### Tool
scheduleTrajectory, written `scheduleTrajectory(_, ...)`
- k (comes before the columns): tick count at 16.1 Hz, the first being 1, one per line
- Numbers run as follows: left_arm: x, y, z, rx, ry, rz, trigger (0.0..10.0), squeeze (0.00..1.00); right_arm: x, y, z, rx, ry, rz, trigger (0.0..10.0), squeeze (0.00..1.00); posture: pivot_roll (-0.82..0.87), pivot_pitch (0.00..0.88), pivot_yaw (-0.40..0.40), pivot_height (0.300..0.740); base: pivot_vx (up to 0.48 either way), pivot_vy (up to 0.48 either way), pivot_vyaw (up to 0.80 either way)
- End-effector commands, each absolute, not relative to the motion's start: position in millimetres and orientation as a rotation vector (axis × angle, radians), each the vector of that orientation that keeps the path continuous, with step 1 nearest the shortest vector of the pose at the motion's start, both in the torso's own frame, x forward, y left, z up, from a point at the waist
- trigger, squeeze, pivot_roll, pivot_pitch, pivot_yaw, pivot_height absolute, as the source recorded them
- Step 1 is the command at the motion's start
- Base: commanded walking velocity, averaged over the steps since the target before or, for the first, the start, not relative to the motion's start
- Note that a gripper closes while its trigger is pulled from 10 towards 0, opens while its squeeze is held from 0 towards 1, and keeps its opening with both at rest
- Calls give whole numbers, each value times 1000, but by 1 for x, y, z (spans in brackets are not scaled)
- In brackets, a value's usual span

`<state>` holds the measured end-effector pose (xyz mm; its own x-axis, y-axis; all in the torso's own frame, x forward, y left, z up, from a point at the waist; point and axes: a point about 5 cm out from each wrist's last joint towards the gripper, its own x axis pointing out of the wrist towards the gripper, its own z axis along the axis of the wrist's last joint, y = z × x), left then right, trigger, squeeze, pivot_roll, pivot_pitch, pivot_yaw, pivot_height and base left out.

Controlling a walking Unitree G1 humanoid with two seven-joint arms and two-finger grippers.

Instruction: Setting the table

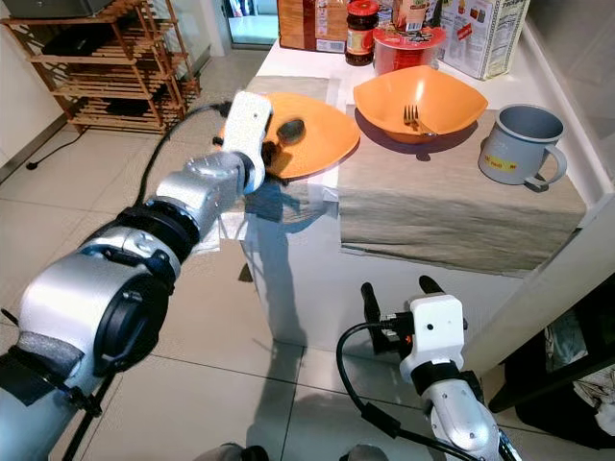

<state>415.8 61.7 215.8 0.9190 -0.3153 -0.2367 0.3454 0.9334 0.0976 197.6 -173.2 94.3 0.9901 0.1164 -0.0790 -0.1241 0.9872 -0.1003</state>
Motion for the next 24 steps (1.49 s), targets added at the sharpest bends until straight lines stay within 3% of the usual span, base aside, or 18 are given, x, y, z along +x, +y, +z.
scheduleTrajectory(1, 420, 66, 236, 127, 147, -321, 0, 0, 198, -170, 91, -107, 87, 136, 10000, 0, -234, 54, 104, 740, 0, 0, 0)
scheduleTrajectory(5, 422, 76, 256, 39, -13, -354, 0, 0, 206, -171, 92, -110, 67, 138, 10000, 0, -216, 37, 98, 740, 0, 0, 0)
scheduleTrajectory(9, 412, 104, 261, 11, -176, -341, 0, 0, 221, -170, 102, -123, -9, 117, 10000, 0, -173, 5, 91, 740, 0, 0, 0)
scheduleTrajectory(10, 392, 128, 252, 35, -231, -323, 0, 0, 229, -169, 108, -122, -47, 112, 10000, 0, -153, 0, 87, 740, 0, 0, 0)
scheduleTrajectory(14, 349, 169, 219, 33, -189, -243, 0, 0, 247, -168, 120, -124, -125, 74, 10000, 0, -121, 0, 84, 740, 0, 0, 0)
scheduleTrajectory(18, 311, 173, 192, 30, -127, -214, 0, 0, 260, -168, 120, -120, -144, 46, 10000, 0, -100, 0, 75, 740, 0, 0, 0)
scheduleTrajectory(24, 263, 155, 133, -36, 23, -305, 0, 0, 259, -172, 110, -127, -112, 40, 10000, 0, -117, 0, 76, 740, 0, 0, -238)
